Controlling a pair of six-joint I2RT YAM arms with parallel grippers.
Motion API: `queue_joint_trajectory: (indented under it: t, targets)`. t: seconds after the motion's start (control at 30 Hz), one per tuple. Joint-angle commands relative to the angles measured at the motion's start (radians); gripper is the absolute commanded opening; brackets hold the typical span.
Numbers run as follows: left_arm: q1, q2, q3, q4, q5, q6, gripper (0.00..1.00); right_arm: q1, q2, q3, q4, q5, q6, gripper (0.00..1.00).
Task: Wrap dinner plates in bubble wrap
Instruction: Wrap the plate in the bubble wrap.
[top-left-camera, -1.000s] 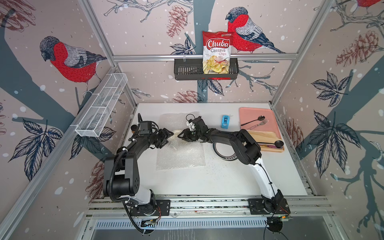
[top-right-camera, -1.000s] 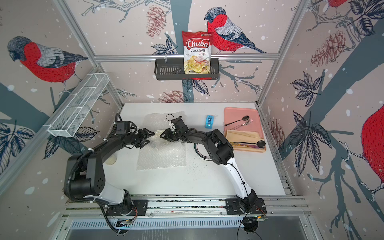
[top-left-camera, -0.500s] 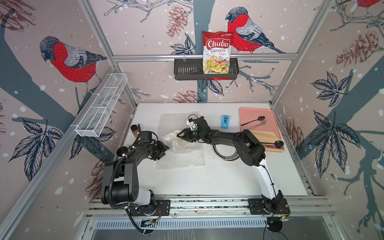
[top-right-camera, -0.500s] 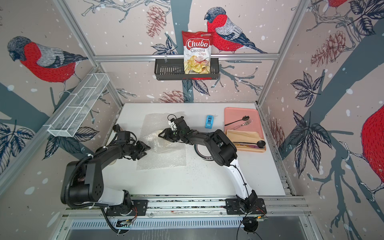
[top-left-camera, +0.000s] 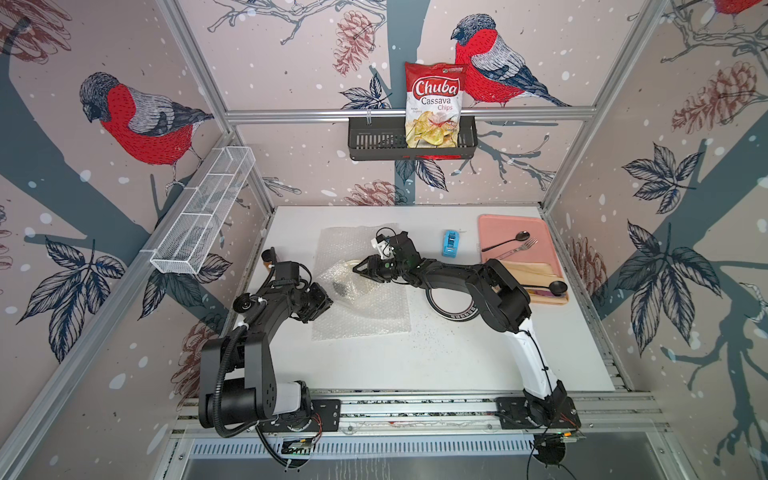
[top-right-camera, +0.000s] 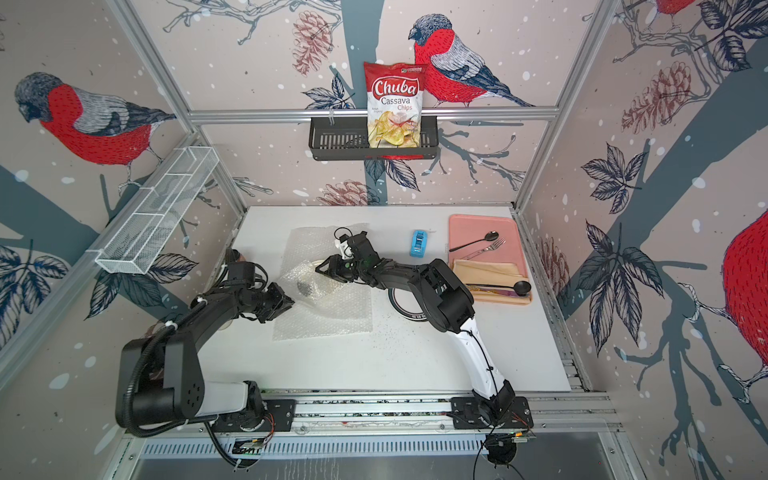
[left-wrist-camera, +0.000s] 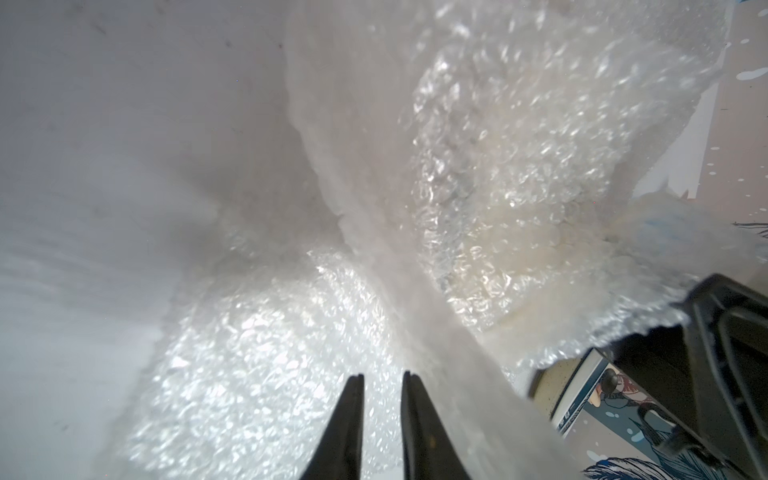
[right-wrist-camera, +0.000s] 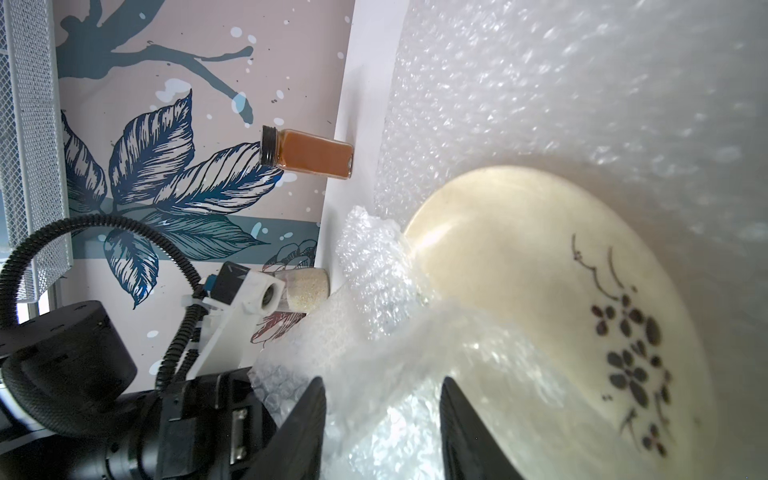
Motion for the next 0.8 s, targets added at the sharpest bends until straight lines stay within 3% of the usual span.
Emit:
queue_joint_trajectory:
  t: [0.0, 0.1, 0.2, 0.33, 0.43, 0.57, 0.77]
  targets:
    - [0.034, -0.045, 0.077, -0.171, -0.026, 0.092, 0.22, -0.002, 0.006, 0.011, -0.004, -0.007, -0.014, 0.46]
    - [0.066, -0.061, 0.234, -0.301, -0.105, 0.169, 0.23, -0.007, 0.01, 0.014, -0.005, -0.008, -0.016, 0.46]
    - [0.077, -0.036, 0.326, -0.291, -0.121, 0.189, 0.22, -0.008, 0.01, 0.014, -0.003, -0.011, -0.018, 0.45]
    - [0.065, 0.058, 0.273, -0.102, 0.141, 0.114, 0.14, -0.01, 0.009, 0.014, 0.003, -0.018, -0.019, 0.45]
    - [0.011, 0.144, 0.289, -0.047, 0.112, 0.089, 0.1, -0.01, 0.004, 0.012, 0.005, -0.022, -0.023, 0.45]
    - [-0.033, 0.242, 0.299, 0.071, 0.156, 0.017, 0.08, -0.009, 0.002, 0.015, -0.004, -0.025, -0.032, 0.45]
    - [-0.079, 0.371, 0.324, 0.167, 0.096, -0.029, 0.04, -0.009, 0.025, 0.044, -0.025, -0.022, -0.04, 0.43]
